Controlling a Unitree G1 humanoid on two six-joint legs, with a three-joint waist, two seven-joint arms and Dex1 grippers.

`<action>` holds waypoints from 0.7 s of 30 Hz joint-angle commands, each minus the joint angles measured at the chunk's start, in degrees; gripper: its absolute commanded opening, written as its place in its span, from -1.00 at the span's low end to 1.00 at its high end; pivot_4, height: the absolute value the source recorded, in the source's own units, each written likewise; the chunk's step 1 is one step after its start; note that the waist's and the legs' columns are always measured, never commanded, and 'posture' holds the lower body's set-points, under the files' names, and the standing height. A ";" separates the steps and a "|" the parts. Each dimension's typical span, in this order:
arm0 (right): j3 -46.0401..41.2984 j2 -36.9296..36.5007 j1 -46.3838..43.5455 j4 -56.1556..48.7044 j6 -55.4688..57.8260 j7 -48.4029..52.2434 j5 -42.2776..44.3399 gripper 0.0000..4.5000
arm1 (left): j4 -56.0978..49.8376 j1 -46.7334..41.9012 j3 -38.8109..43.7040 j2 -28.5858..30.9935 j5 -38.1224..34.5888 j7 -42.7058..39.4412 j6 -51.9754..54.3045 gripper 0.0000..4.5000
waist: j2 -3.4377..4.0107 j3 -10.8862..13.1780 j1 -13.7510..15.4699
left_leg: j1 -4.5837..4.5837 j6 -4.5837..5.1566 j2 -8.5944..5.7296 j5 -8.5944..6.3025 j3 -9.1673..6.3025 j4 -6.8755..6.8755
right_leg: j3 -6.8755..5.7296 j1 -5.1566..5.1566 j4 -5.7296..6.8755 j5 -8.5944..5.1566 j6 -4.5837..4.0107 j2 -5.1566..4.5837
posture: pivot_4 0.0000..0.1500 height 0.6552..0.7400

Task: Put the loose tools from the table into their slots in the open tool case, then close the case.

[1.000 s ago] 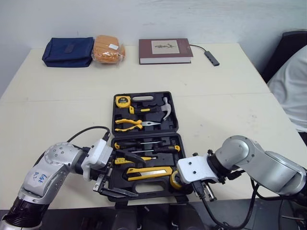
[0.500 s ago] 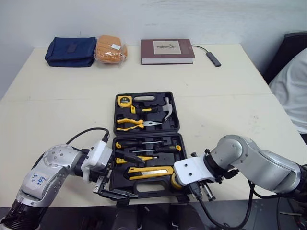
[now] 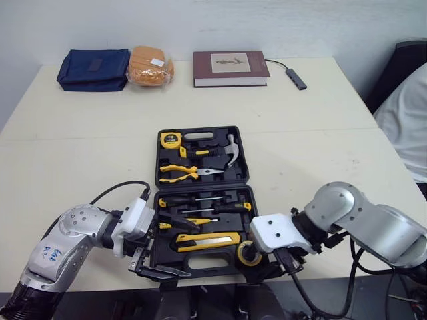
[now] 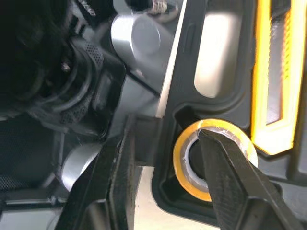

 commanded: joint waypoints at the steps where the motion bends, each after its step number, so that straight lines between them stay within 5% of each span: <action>1: -6.56 -0.16 3.51 1.72 -4.97 0.13 2.63 -0.02 | -1.89 0.31 1.43 0.52 -0.75 -0.16 -0.69 1.00 | -0.01 0.01 0.03 | 0.00 0.02 0.00 -0.01 0.00 0.05 | 0.01 0.02 0.02 0.01 0.02 -0.01 | 1.00 1.00; 8: -18.77 6.67 16.64 6.28 -19.91 -1.81 6.74 -0.02 | -0.83 0.61 1.84 0.25 0.15 -0.21 -2.43 1.00 | -0.07 -0.01 0.23 | 0.01 0.03 -0.01 -0.03 -0.02 0.11 | 0.04 0.01 0.16 0.03 0.05 -0.03 | 1.00 1.00; 18: -19.26 14.18 26.52 8.87 -33.39 -5.04 4.27 -0.02 | 1.01 0.05 1.73 -0.08 0.68 -0.44 -4.03 1.00 | -0.10 -0.02 0.18 | 0.04 0.02 -0.02 -0.01 0.04 0.13 | 0.08 0.00 0.28 0.03 0.06 0.01 | 1.00 1.00; 21: -18.69 14.51 28.54 10.97 -36.16 -4.68 3.30 -0.58 | 1.77 -0.33 1.69 -0.11 0.87 -0.67 -4.32 1.00 | -0.10 -0.02 0.26 | 0.05 0.03 -0.03 -0.01 0.04 0.14 | 0.09 0.01 0.28 0.03 0.06 0.00 | 1.00 1.00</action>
